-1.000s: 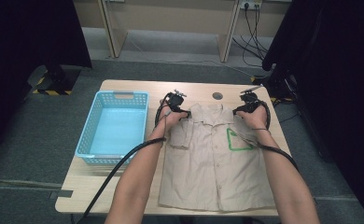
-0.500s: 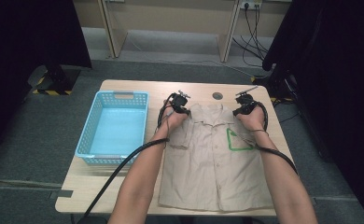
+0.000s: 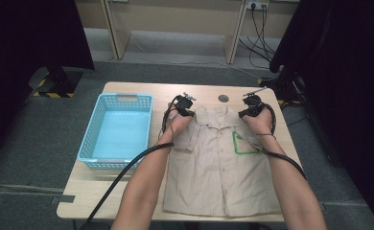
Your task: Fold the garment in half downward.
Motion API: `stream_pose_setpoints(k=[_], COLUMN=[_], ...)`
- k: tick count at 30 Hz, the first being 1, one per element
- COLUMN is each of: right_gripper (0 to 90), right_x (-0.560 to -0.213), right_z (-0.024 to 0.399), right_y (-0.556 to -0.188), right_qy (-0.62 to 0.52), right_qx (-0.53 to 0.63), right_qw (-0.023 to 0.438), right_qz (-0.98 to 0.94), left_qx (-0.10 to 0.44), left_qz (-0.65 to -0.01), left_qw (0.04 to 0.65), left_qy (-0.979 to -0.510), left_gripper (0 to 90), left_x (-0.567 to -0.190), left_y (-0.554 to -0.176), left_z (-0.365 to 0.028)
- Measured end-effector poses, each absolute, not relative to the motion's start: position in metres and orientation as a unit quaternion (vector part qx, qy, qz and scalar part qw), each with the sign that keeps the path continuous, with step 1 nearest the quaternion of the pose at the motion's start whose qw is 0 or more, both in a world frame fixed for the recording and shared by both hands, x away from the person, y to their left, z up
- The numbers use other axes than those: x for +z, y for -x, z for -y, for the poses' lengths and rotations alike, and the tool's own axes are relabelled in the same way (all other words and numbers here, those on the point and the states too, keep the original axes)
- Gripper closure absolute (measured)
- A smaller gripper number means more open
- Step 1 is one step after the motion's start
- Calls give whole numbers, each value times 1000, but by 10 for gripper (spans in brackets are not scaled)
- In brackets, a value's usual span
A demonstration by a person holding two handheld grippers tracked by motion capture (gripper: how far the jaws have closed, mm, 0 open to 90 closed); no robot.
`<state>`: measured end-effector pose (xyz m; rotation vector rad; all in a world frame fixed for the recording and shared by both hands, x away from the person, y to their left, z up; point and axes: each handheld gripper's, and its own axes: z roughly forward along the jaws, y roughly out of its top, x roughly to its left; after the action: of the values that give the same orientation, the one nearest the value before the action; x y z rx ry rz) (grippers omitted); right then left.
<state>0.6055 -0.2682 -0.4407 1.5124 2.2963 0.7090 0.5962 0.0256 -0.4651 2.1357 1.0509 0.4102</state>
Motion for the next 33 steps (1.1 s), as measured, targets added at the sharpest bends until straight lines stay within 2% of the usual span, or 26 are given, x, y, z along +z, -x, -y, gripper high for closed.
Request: stream_pose_setpoints(k=[33], right_gripper=[900], right_x=[-373], right_z=[277], right_y=[-590], right_qy=[-516], right_qx=[323], right_qw=[195], right_qz=[-769], left_qx=[231], left_qz=[-378], left_qw=[425], left_qy=[-789], left_gripper=[898], left_x=[-380], left_y=[-587], left_z=[-39])
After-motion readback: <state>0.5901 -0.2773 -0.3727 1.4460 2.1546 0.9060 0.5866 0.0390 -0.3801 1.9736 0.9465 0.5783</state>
